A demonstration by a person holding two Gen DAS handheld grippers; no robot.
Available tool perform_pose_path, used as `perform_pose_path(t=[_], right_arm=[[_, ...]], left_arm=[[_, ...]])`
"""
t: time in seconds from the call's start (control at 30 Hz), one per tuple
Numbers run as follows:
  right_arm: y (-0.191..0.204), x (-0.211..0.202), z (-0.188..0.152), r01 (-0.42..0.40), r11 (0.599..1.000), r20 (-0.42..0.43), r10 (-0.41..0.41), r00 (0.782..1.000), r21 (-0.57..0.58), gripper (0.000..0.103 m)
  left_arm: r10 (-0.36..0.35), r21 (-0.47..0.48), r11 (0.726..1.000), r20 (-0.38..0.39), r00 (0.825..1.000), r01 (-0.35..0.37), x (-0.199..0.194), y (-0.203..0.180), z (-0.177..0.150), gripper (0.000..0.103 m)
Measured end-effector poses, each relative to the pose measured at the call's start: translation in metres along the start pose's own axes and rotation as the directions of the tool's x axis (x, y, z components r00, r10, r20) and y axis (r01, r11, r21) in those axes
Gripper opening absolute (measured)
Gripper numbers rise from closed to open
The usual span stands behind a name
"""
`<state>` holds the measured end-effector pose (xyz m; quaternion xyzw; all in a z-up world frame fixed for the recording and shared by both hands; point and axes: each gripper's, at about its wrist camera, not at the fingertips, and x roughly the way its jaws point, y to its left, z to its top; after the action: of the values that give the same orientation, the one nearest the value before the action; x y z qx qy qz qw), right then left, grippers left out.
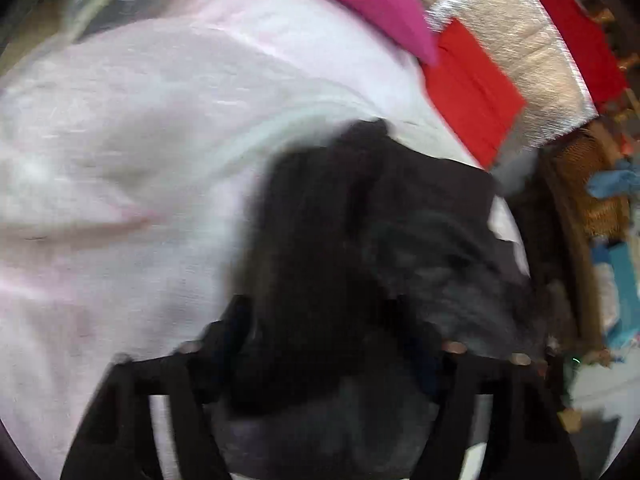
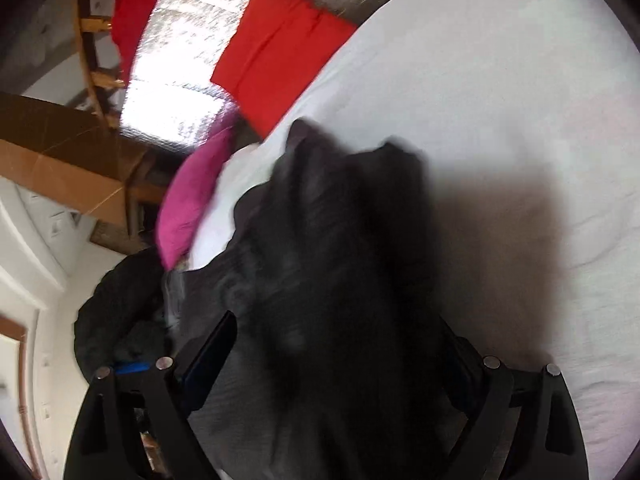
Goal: Fold large clothes
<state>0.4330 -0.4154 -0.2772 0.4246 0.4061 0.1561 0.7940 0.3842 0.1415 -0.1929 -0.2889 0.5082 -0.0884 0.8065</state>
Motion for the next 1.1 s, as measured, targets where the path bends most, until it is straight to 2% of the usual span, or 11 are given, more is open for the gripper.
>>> perform_pose_path(t=[0.07, 0.1, 0.17, 0.23, 0.37, 0.47, 0.7, 0.9, 1.0, 1.07, 1.1], right_arm=[[0.009, 0.006, -0.002, 0.019, 1.000, 0.008, -0.019, 1.000, -0.023, 0.089], [0.013, 0.007, -0.004, 0.022, 0.999, 0.016, -0.022, 1.000, -0.025, 0.085], [0.022, 0.010, -0.006, 0.085, 0.995, 0.033, -0.083, 0.996, -0.060, 0.069], [0.022, 0.014, -0.009, 0.167, 0.981, 0.052, -0.162, 0.985, -0.095, 0.059], [0.031, 0.015, -0.015, 0.206, 0.970, 0.086, -0.196, 0.977, -0.127, 0.051], [0.037, 0.011, -0.019, 0.177, 0.977, 0.078, -0.168, 0.983, -0.123, 0.041], [0.043, 0.009, -0.024, 0.099, 0.991, 0.027, -0.097, 0.995, -0.086, 0.036], [0.053, -0.003, -0.042, 0.066, 0.993, -0.036, -0.069, 0.997, -0.100, 0.035], [0.063, -0.018, -0.059, 0.073, 0.987, -0.070, -0.084, 0.994, -0.144, 0.035], [0.062, -0.026, -0.067, 0.084, 0.985, -0.091, -0.098, 0.991, -0.150, 0.035], [0.058, -0.027, -0.069, 0.096, 0.985, -0.105, -0.111, 0.988, -0.144, 0.038]], left_arm=[[0.020, 0.026, 0.999, 0.025, 0.999, -0.021, 0.004, -0.009, -0.001, 0.049], [0.037, 0.050, 0.998, 0.036, 0.999, -0.038, 0.005, -0.014, -0.001, 0.041], [0.053, 0.062, 0.996, 0.062, 0.997, -0.057, 0.004, -0.020, -0.003, 0.036], [0.073, 0.079, 0.994, 0.078, 0.994, -0.079, 0.009, -0.026, -0.003, 0.033], [0.093, 0.095, 0.990, 0.092, 0.991, -0.101, 0.012, -0.036, -0.008, 0.026], [0.088, 0.123, 0.987, 0.094, 0.992, -0.099, 0.007, -0.044, -0.014, 0.023], [0.006, 0.073, 0.997, 0.038, 0.999, -0.009, -0.004, -0.035, -0.025, 0.020], [0.020, 0.110, 0.994, -0.002, 1.000, -0.020, -0.026, -0.033, -0.045, 0.020], [0.012, 0.116, 0.993, -0.044, 0.999, -0.007, -0.043, -0.023, -0.061, 0.021], [0.027, 0.109, 0.994, -0.081, 0.996, -0.019, -0.041, -0.015, -0.063, 0.027], [0.045, 0.113, 0.993, -0.105, 0.993, -0.033, -0.038, -0.012, -0.061, 0.036]])
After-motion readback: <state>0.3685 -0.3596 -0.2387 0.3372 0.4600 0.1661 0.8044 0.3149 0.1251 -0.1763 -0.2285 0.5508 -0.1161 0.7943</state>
